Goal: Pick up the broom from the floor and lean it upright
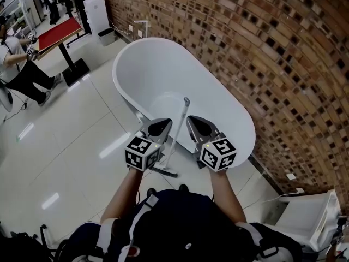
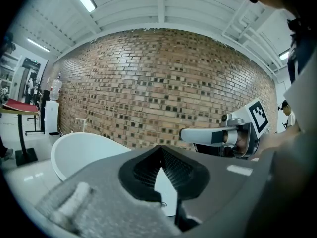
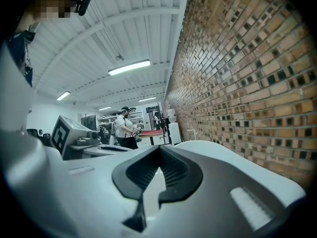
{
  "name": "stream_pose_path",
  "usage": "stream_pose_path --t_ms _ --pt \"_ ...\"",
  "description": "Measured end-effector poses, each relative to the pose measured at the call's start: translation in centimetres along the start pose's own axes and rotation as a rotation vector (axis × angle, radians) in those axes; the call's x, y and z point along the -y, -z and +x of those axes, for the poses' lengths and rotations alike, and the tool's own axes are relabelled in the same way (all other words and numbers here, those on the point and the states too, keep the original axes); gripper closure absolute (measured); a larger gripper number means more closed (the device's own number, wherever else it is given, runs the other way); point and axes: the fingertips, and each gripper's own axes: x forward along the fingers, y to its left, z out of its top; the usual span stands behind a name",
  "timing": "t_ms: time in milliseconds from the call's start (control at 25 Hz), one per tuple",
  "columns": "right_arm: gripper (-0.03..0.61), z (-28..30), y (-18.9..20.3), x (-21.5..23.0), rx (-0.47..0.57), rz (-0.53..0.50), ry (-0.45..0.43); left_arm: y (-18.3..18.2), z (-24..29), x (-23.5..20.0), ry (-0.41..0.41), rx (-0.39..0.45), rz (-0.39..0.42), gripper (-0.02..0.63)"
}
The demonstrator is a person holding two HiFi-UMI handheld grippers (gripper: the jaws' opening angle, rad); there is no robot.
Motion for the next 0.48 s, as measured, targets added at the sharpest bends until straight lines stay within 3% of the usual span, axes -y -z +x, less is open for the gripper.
stream_pose_path --t_ms 480 --pt "0.575 -0.9 -0.8 -0.7 0.009 -0.050 -0.026 -0.2 -0.1 1.2 0.009 -0.009 0.001 0.614"
